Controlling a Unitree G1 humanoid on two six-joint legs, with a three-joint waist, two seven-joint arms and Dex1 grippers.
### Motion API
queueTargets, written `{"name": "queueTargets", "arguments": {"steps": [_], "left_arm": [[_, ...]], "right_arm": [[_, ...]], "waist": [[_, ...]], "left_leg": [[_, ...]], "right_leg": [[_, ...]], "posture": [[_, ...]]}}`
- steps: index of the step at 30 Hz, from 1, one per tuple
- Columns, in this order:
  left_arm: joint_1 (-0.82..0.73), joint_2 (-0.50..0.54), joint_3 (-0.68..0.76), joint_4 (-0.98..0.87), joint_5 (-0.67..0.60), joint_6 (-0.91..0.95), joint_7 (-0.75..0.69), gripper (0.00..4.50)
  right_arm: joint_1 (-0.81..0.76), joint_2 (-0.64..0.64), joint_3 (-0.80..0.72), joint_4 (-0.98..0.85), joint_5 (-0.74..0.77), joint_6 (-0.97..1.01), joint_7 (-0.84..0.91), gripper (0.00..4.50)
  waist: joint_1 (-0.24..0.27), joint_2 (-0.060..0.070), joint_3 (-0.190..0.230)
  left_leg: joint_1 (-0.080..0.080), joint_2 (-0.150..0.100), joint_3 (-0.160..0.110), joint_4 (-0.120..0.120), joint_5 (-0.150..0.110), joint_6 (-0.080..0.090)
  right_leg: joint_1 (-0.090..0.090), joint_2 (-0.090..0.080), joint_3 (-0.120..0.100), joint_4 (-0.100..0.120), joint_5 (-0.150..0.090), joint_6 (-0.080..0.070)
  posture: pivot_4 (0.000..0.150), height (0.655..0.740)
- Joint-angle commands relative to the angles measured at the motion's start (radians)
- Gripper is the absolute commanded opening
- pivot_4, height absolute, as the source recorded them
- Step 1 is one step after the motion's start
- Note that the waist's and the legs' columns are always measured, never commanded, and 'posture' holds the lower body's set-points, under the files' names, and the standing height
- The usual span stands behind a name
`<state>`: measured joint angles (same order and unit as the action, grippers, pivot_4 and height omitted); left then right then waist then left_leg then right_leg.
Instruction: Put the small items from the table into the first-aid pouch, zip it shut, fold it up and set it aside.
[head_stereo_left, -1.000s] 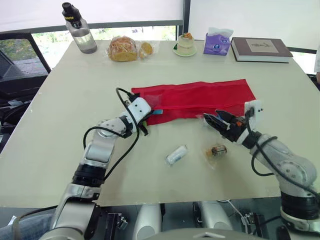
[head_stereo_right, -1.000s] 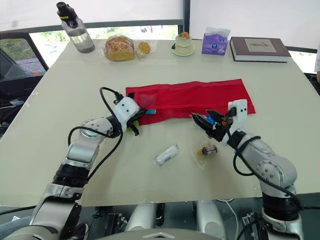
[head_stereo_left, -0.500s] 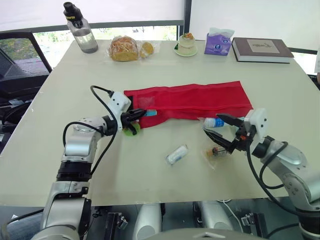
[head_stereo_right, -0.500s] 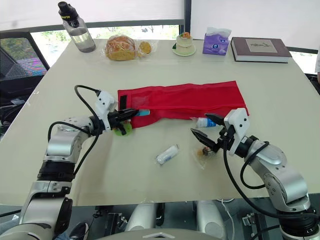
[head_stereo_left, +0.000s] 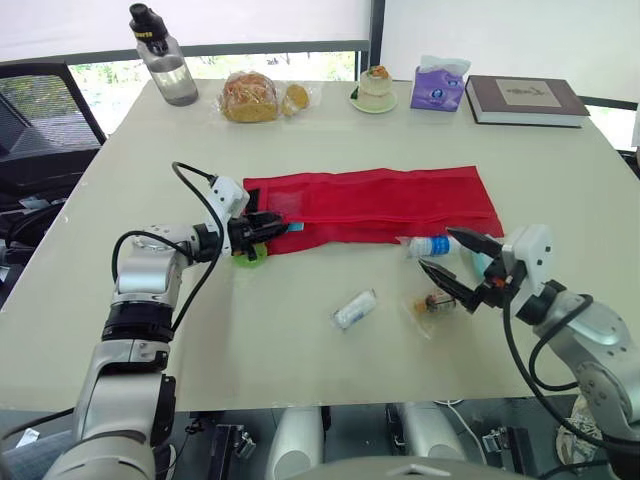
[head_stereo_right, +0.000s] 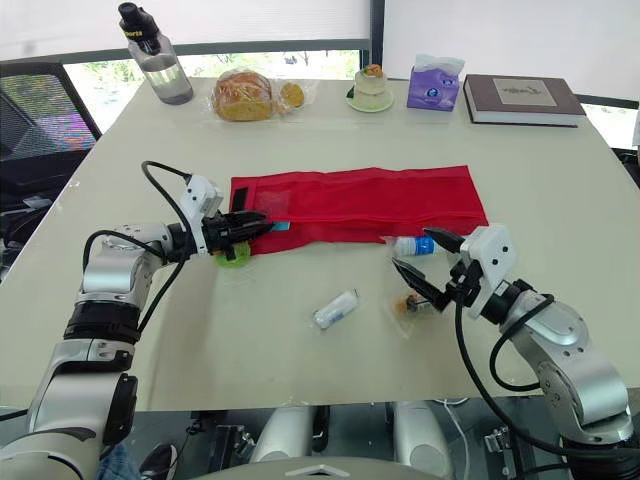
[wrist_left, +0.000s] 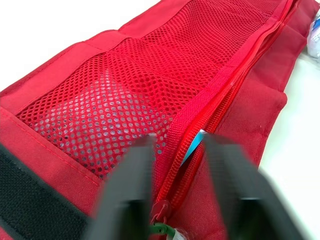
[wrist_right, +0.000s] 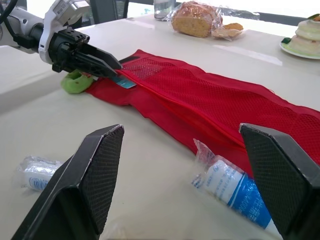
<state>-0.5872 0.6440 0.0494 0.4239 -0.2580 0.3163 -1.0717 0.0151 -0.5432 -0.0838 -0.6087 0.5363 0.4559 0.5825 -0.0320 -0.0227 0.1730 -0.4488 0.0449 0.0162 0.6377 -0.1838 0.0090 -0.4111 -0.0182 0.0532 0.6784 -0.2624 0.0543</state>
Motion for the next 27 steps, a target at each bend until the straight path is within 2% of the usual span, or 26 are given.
{"name": "queueTargets", "arguments": {"steps": [1, 3, 4, 6, 7, 8, 11, 15, 21, 27], "left_arm": [[-0.02, 0.024, 0.009, -0.018, 0.001, -0.027, -0.013, 3.48], [-0.024, 0.032, 0.006, -0.026, 0.005, -0.033, -0.018, 4.41], [-0.026, 0.033, 0.005, -0.032, 0.003, -0.031, -0.021, 4.47], [-0.03, 0.032, 0.001, -0.05, -0.002, -0.025, -0.022, 4.47], [-0.036, 0.03, -0.011, -0.082, -0.006, -0.014, -0.03, 4.5], [-0.042, 0.028, -0.025, -0.108, -0.004, -0.01, -0.035, 4.5], [-0.074, 0.035, -0.08, -0.153, 0.038, 0.015, -0.028, 4.5], [-0.156, -0.01, -0.125, -0.149, 0.063, 0.06, 0.016, 4.5], [-0.27, -0.082, -0.222, -0.016, 0.142, -0.005, -0.002, 4.5], [-0.376, -0.173, -0.286, 0.209, 0.251, -0.147, 0.071, 4.5]], "right_arm": [[0.021, -0.015, -0.063, -0.061, 0.033, -0.024, 0.015, 3.95], [0.033, -0.025, -0.088, -0.07, 0.053, -0.02, 0.027, 3.95], [0.037, -0.029, -0.096, -0.072, 0.061, -0.018, 0.031, 3.95], [0.043, -0.038, -0.109, -0.075, 0.084, -0.006, 0.041, 3.95], [0.044, -0.046, -0.122, -0.082, 0.106, 0.006, 0.046, 4.35], [0.042, -0.051, -0.134, -0.087, 0.125, 0.015, 0.046, 4.49], [0.032, -0.054, -0.164, -0.1, 0.163, 0.03, 0.025, 4.49], [0.029, -0.069, -0.196, -0.124, 0.204, 0.055, 0.005, 4.49], [0.046, -0.101, -0.222, -0.151, 0.251, 0.081, -0.002, 4.49], [0.043, -0.123, -0.208, -0.153, 0.246, 0.086, -0.003, 4.49]], "waist": [[0.0, 0.0, 0.0], [0.0, 0.0, 0.0], [0.0, 0.0, 0.0], [0.001, 0.0, 0.0], [0.001, 0.0, 0.0], [0.001, 0.0, 0.0], [0.011, 0.0, 0.0], [0.02, 0.0, 0.0], [0.021, 0.0, 0.0], [0.02, -0.001, 0.0]], "left_leg": [[0.0, 0.0, 0.0, 0.0, 0.0, 0.0], [0.0, 0.0, 0.0, 0.001, 0.0, 0.0], [0.0, 0.0, 0.0, 0.001, 0.0, 0.0], [0.0, 0.0, 0.0, 0.001, 0.0, 0.0], [0.0, 0.0, 0.0, 0.001, 0.0, 0.0], [0.0, 0.0, 0.0, 0.001, 0.0, 0.0], [0.0, 0.0, 0.0, 0.001, 0.0, 0.0], [0.0, 0.0, 0.0, 0.003, 0.0, 0.0], [0.0, 0.0, 0.0, 0.005, 0.0, 0.0], [-0.001, 0.0, -0.001, 0.005, 0.0, 0.0]], "right_leg": [[0.0, 0.0, 0.0, 0.0, 0.0, 0.0], [0.0, 0.0, 0.0, 0.0, 0.0, 0.0], [0.0, 0.0, 0.0, 0.001, 0.0, 0.0], [0.0, 0.0, 0.0, 0.001, 0.0, 0.0], [0.0, 0.0, 0.0, 0.001, 0.0, 0.0], [0.0, 0.0, 0.0, 0.001, 0.0, 0.0], [0.0, 0.0, 0.0, 0.001, 0.0, 0.0], [0.001, 0.0, 0.0, 0.001, 0.0, 0.0], [0.002, 0.0, 0.0, 0.001, 0.0, 0.0], [0.002, 0.001, 0.0, 0.001, 0.0, 0.0]], "posture": [[0.15, 0.74], [0.15, 0.74], [0.15, 0.74], [0.15, 0.74], [0.15, 0.74], [0.15, 0.74], [0.15, 0.74], [0.15, 0.74], [0.15, 0.74], [0.15, 0.74]]}}
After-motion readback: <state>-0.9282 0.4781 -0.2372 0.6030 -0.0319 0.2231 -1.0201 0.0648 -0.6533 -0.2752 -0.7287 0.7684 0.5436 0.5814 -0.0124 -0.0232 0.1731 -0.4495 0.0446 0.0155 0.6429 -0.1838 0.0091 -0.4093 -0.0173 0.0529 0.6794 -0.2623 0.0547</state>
